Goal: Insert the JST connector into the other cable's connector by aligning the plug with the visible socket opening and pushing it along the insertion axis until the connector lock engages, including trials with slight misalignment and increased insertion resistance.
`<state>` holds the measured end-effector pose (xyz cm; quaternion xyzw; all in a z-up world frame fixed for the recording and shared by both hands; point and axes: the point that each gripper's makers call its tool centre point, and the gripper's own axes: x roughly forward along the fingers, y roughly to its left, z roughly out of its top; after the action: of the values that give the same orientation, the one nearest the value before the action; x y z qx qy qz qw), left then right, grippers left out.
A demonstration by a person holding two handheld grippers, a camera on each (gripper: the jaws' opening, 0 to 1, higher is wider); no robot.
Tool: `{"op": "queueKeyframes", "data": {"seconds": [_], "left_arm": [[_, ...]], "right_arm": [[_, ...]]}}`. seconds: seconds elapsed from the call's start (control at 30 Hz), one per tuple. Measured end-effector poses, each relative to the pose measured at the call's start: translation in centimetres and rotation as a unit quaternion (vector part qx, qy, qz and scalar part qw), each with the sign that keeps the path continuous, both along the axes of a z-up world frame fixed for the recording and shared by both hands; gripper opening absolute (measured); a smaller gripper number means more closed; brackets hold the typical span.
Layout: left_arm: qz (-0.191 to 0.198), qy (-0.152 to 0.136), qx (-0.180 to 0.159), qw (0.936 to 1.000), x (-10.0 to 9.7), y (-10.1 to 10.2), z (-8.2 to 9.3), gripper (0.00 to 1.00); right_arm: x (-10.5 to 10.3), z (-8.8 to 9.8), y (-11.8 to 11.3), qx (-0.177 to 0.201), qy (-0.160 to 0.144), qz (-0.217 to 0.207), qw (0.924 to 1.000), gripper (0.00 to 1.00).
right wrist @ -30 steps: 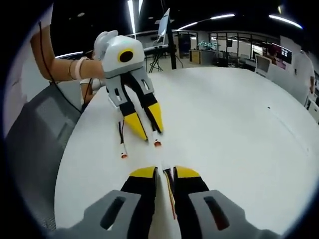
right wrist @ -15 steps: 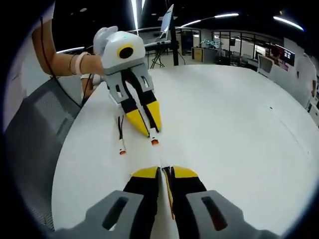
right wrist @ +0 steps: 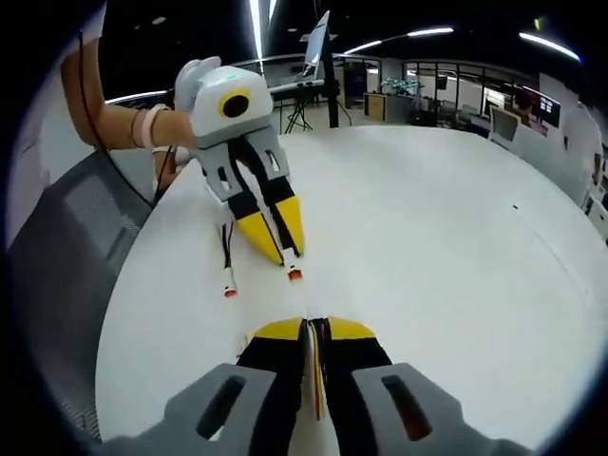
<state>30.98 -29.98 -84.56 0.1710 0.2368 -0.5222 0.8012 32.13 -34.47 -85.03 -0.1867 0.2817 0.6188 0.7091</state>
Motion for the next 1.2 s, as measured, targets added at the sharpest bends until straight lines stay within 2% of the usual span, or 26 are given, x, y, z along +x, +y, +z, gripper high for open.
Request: {"op": "queueKeyframes", "data": {"seconds": [0.2, 0.37, 0.5, 0.67, 0.77, 1.2], "left_arm": [[0.009, 0.01, -0.005, 0.9999, 0.0, -0.2, 0.0, 0.0], [0.028, 0.038, -0.005, 0.9989, 0.2, -0.1, 0.1, 0.0], [0.025, 0.023, 0.023, 0.9992, 0.4, 0.2, 0.0, 0.0], [0.023, 0.015, 0.015, 0.9995, 0.4, 0.0, 1.3, 0.0], [0.018, 0.005, 0.028, 0.9994, 0.5, 0.0, 1.4, 0.0], [0.012, 0.02, 0.017, 0.9996, -0.3, -0.7, 2.8, 0.0]], "right_arm": [[0.1, -0.1, 0.2, -0.003, -0.002, 0.0, 1.0, 0.04], [0.0, 0.0, 0.5, -0.007, -0.009, 0.008, 0.9999, 0.04], [0.2, 0.2, 0.4, -0.006, -0.012, 0.007, 0.9999, 0.04], [0.0, 1.1, 0.4, -0.007, -0.025, 0.014, 0.9996, 0.04], [-0.1, 1.3, 0.4, -0.009, -0.031, 0.019, 0.9993, 0.04], [-0.9, 2.9, 0.8, 0.006, -0.051, 0.041, 0.9979, 0.04]]}}
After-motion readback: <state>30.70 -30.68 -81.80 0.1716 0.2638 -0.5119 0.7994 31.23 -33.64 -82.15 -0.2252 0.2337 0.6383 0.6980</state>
